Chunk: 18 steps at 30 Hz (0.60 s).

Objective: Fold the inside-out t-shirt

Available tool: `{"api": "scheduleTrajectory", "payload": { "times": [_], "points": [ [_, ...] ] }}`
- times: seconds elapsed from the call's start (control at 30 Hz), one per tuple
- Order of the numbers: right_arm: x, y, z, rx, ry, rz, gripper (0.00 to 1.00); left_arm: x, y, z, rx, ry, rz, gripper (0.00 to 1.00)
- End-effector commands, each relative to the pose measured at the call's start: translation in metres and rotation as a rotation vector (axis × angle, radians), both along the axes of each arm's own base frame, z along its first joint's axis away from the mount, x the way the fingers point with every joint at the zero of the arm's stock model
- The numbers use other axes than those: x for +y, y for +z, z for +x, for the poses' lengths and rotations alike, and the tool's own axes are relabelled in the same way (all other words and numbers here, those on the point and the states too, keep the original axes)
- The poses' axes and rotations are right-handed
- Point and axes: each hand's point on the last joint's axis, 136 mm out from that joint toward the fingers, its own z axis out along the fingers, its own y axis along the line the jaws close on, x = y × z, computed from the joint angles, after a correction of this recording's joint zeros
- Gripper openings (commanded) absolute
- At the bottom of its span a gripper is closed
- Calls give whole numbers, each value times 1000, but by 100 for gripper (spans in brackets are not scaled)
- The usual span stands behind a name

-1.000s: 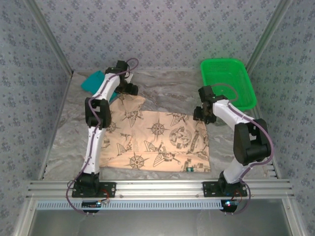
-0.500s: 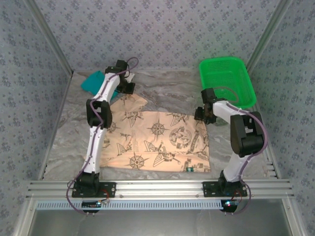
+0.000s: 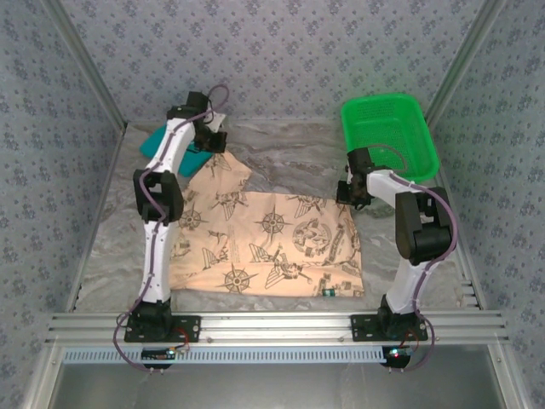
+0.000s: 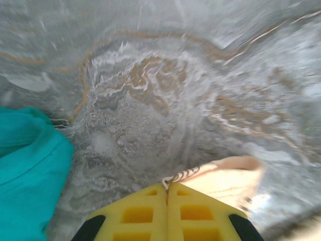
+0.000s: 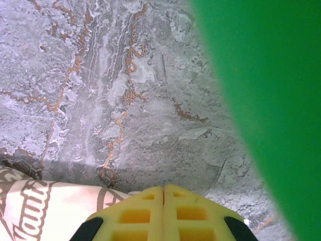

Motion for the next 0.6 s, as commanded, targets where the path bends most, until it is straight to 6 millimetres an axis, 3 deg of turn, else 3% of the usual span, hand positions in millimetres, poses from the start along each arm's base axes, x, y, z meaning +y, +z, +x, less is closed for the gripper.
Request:
{"api": "scheduleTrajectory", "payload": {
  "times": [0.0,0.2,0.33,0.43,0.57],
  "points": [
    [-4,21,-2,-50,43,-55,0,-13,66,-8,-131,-63,-69,0],
    [-9,44,-9,-136,55,-82,0,-9,83,-35,-161,-118,-39,0],
    [-9,52,-18,-179,61,-73,0,-1,80,-57,-174,-149,2,0],
    [-9,54,-25,-226,62,-68,0,6,74,-80,-170,-170,19,0],
    [-10,61,-34,-306,58,-58,0,12,82,-115,-224,-216,21,0]
  ]
}}
